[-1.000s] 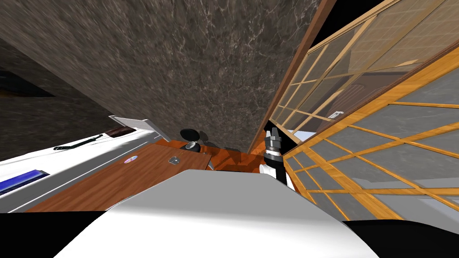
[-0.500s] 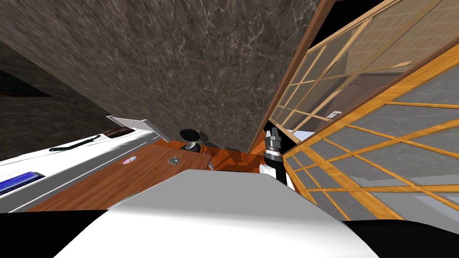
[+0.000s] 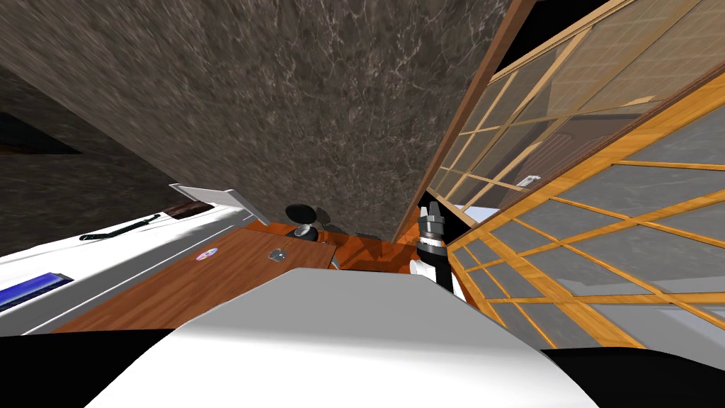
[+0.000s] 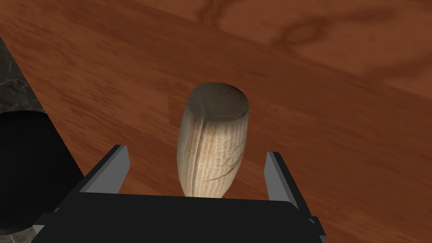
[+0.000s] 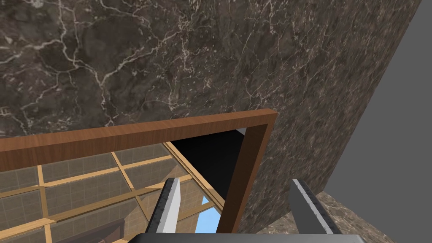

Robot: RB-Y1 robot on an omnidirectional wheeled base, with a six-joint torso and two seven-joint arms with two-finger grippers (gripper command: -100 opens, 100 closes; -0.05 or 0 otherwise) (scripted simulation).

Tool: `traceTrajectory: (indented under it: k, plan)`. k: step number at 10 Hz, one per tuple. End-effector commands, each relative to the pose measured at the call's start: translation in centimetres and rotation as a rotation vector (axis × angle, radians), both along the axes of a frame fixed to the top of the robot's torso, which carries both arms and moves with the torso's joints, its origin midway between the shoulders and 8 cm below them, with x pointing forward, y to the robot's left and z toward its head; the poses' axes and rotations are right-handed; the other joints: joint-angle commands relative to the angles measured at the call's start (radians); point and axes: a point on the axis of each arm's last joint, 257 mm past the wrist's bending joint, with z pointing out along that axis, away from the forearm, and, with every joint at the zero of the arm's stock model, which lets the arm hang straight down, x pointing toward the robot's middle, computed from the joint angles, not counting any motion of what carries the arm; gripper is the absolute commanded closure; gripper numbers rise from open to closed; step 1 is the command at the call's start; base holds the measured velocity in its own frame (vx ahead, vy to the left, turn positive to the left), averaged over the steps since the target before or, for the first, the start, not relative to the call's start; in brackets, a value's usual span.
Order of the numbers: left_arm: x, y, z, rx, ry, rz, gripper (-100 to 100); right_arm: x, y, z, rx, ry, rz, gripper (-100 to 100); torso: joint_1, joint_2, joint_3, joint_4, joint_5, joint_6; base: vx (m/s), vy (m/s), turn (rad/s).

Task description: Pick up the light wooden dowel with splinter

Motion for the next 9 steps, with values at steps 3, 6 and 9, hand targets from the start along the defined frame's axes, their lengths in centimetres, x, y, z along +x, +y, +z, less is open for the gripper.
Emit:
traceTrajectory:
  k: [3,6,9]
  plan:
    - [0.16,-1.58,-0.77,-0.003,0.003,-0.001,-100,0.00,0.00,0.00,0.000,0.000,0.000,0,-0.001,0.000,0.000,0.000,0.000,0.000,-0.001,0.037,0.000]
    - [0.12,-1.19,-0.64,-0.001,0.003,-0.001,100,0.00,0.00,0.00,0.000,0.000,0.000,0,-0.003,0.000,0.000,0.000,-0.001,0.000,0.000,0.008,-0.002]
    - [0.17,-1.20,-0.63,-0.001,0.003,-0.001,100,0.00,0.00,0.00,0.000,0.000,0.000,0,-0.003,0.000,0.000,0.000,-0.001,0.000,0.000,0.000,0.000]
